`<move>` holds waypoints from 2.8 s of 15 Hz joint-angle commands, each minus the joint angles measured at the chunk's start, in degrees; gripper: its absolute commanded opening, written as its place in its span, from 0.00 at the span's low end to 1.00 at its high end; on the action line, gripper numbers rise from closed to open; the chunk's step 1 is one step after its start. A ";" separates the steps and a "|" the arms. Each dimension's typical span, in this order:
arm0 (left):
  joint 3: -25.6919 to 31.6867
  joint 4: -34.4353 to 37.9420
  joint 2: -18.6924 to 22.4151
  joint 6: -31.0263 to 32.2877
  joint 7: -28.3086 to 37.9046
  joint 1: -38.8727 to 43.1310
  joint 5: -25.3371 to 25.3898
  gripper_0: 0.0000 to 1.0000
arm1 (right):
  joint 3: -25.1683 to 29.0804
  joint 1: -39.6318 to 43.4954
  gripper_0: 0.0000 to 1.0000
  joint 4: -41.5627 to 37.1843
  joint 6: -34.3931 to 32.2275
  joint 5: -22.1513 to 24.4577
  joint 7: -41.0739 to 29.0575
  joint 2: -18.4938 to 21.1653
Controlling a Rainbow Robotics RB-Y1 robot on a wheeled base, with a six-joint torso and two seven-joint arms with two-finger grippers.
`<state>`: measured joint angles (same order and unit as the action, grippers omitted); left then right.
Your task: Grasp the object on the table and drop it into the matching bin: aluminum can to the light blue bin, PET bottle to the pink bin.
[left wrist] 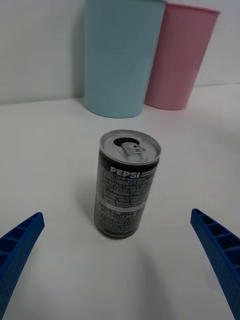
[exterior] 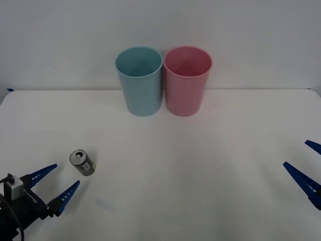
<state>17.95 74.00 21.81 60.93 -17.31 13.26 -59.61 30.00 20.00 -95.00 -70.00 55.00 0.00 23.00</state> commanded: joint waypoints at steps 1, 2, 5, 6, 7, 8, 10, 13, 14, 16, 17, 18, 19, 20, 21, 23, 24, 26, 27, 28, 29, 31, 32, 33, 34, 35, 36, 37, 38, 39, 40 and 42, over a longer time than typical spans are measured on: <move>0.25 0.01 -2.57 -0.99 -1.23 -0.86 -1.65 1.00 | 0.00 0.00 1.00 0.00 0.00 0.00 0.00 0.00; 0.51 0.01 -3.53 -1.34 -1.85 -1.39 -2.79 1.00 | 0.00 0.00 1.00 0.00 0.00 0.00 0.00 0.00; 0.69 0.01 -5.47 -2.75 -2.90 -2.53 -4.37 1.00 | 0.00 0.00 1.00 0.00 0.00 0.00 0.00 0.00; 0.51 -0.08 -6.08 -3.10 -3.16 -2.97 -4.99 1.00 | 0.00 0.00 1.00 0.00 0.00 0.00 0.00 0.00; 0.51 -0.08 -6.43 -3.54 -3.25 -3.50 -5.52 1.00 | 0.00 0.00 1.00 0.00 0.00 0.00 0.00 0.00; 0.51 -0.43 -6.96 -3.89 -3.34 -3.94 -6.04 1.00 | 0.00 0.00 1.00 0.00 0.00 0.00 0.00 0.00; 0.07 -2.37 -7.22 -4.15 -3.69 -5.96 -6.22 1.00 | 0.00 0.00 1.00 0.00 0.00 0.00 0.00 0.00; -0.19 -6.50 -7.22 -4.15 -4.75 -9.30 -6.22 1.00 | 0.00 0.00 1.00 0.00 0.00 0.00 0.00 0.00; -0.54 -6.67 -7.22 -4.15 -4.83 -9.65 -6.22 1.00 | 0.00 0.00 1.00 0.00 0.00 0.00 0.00 0.00; -0.81 -6.67 -7.14 -4.33 -4.83 -9.74 -6.13 1.00 | 0.00 0.00 1.00 0.00 0.00 0.00 0.00 0.00; -0.81 -6.67 -7.22 -4.42 -4.83 -9.74 -6.13 1.00 | 0.00 0.00 1.00 0.00 0.00 0.00 0.00 0.00; -0.81 -6.67 -7.22 -4.42 -4.83 -9.83 -6.13 1.00 | 0.00 0.00 1.00 0.00 0.00 0.00 0.00 0.00; -0.81 -6.67 -7.22 -4.42 -4.83 -9.83 -6.13 1.00 | 0.00 0.00 1.00 0.00 0.00 0.00 0.00 0.00; -0.81 -6.67 -7.14 -4.50 -4.75 -9.83 -6.04 0.68 | 0.00 0.00 1.00 0.00 0.00 0.00 0.00 0.00; -0.81 -6.67 -7.14 -4.50 -4.83 -9.92 -6.04 0.25 | 0.00 0.00 1.00 0.00 0.00 0.00 0.00 0.00; -1.07 -6.59 -7.22 -4.42 -4.92 -10.00 -5.87 0.02 | 0.00 0.00 1.00 0.00 0.00 0.00 0.00 0.00; -1.16 -6.67 -7.22 -4.42 -4.92 -10.09 -5.87 0.00 | 0.00 0.00 1.00 0.00 0.00 0.00 0.00 0.00; -1.25 -6.67 -7.22 -4.42 -4.92 -10.09 -5.78 0.00 | 0.00 0.00 1.00 0.00 0.00 0.00 0.00 0.00; -1.16 -6.67 -7.14 -4.50 -4.83 -10.09 -5.60 0.00 | 0.00 0.00 1.00 0.00 0.00 0.00 0.00 0.00; -1.07 -6.67 -7.22 -4.42 -4.83 -10.09 -5.52 0.00 | 0.00 0.00 1.00 0.00 0.00 0.00 0.00 0.00; -0.98 -6.67 -7.14 -4.42 -4.75 -10.00 -5.43 0.00 | 0.00 0.00 1.00 0.00 0.00 0.00 0.00 0.00; -0.37 -6.67 -7.14 -4.42 -4.66 -9.92 -5.25 0.00 | 0.00 0.00 1.00 0.00 0.00 0.00 0.00 0.00; -0.11 -6.59 -7.05 -4.24 -4.66 -9.83 -5.08 0.00 | 0.00 0.00 1.00 0.00 0.00 0.00 0.00 0.00; 0.25 -6.59 -6.78 -3.62 -4.57 -9.65 -4.46 0.00 | 0.00 0.00 1.00 0.00 0.00 0.00 0.00 0.00; 0.16 -6.15 -6.26 -3.18 -4.48 -9.39 -3.76 0.00 | 0.00 0.00 1.00 0.00 0.00 0.00 0.00 0.00; 0.16 -5.27 -5.90 -3.27 -4.13 -8.86 -3.41 0.00 | 0.00 0.00 1.00 0.00 0.00 0.00 0.00 0.00; 0.25 -4.12 -5.55 -3.27 -3.78 -8.16 -2.70 0.00 | 0.00 0.00 1.00 0.00 0.00 0.00 0.00 0.00; 0.16 -2.19 -5.11 -3.36 -3.16 -7.02 -1.56 0.00 | 0.00 0.00 1.00 0.00 0.00 0.00 0.00 0.00; 0.25 -0.17 -4.94 -3.54 -2.55 -5.78 -0.42 0.00 | 0.00 0.00 1.00 0.00 0.00 0.00 0.00 0.00; 0.25 1.85 -4.85 -3.98 -1.85 -4.64 0.72 0.00 | 0.00 0.00 1.00 0.00 0.00 0.00 0.00 0.00; 0.25 4.66 -4.85 -4.68 0.88 -3.32 1.25 0.00 | 0.00 0.00 1.00 0.00 0.00 0.00 0.00 0.00; 0.33 11.34 -4.85 -6.88 5.45 -0.69 1.95 0.00 | 0.00 0.00 1.00 0.00 0.00 0.00 0.00 0.00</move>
<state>18.26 83.09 16.92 54.97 -13.53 11.65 -57.97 30.00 20.00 -95.00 -70.00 55.00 0.00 23.00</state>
